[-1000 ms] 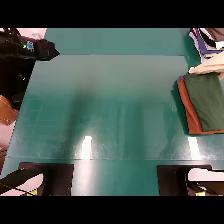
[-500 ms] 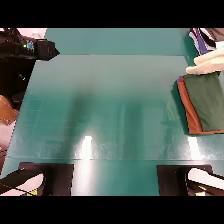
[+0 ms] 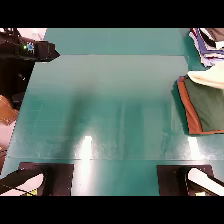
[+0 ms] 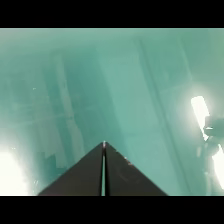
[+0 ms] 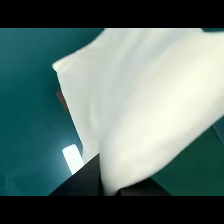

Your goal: Fold the shirts.

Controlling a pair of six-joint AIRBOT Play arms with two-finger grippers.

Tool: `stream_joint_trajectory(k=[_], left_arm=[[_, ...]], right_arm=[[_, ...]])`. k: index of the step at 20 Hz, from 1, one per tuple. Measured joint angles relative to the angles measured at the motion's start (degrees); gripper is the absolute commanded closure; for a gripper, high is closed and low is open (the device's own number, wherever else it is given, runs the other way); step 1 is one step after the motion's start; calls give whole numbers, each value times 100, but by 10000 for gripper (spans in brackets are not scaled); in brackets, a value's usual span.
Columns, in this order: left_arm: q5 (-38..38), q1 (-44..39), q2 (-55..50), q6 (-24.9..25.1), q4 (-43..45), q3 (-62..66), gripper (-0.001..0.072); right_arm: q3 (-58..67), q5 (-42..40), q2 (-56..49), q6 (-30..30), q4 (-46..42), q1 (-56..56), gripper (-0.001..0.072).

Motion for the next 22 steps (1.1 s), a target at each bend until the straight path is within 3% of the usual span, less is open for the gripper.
stream_joint_trajectory(k=[1, 4, 6, 9, 14, 18, 20, 21, 22], left_arm=[[-22, 0, 0, 17, 0, 0, 680], [-98, 0, 0, 96, 0, 0, 680], [-149, 0, 0, 131, 0, 0, 680], [-188, 0, 0, 151, 0, 0, 679], [-160, 0, 0, 162, 2, 0, 679], [-105, 0, 0, 164, 2, 0, 679], [-50, 0, 0, 164, 2, 0, 679], [-13, 0, 0, 162, 2, 0, 679], [4, 0, 0, 162, 2, 0, 679]], right_arm=[[-251, 52, 107, 28, -116, -4, 612], [-1064, 170, 420, 72, -393, -94, 306], [-1521, 205, 612, 90, -466, -225, 54], [-1980, 229, 905, 107, -402, -455, 49], [-2236, -280, 1259, -74, 1005, -111, 50], [-2277, -1093, 1333, -214, 1635, 1084, 87], [-2286, -1508, 1346, -275, 1692, 1731, 308], [-2288, -1692, 1353, -306, 1685, 2035, 481], [-2288, -1856, 1355, -328, 1648, 2295, 700]])
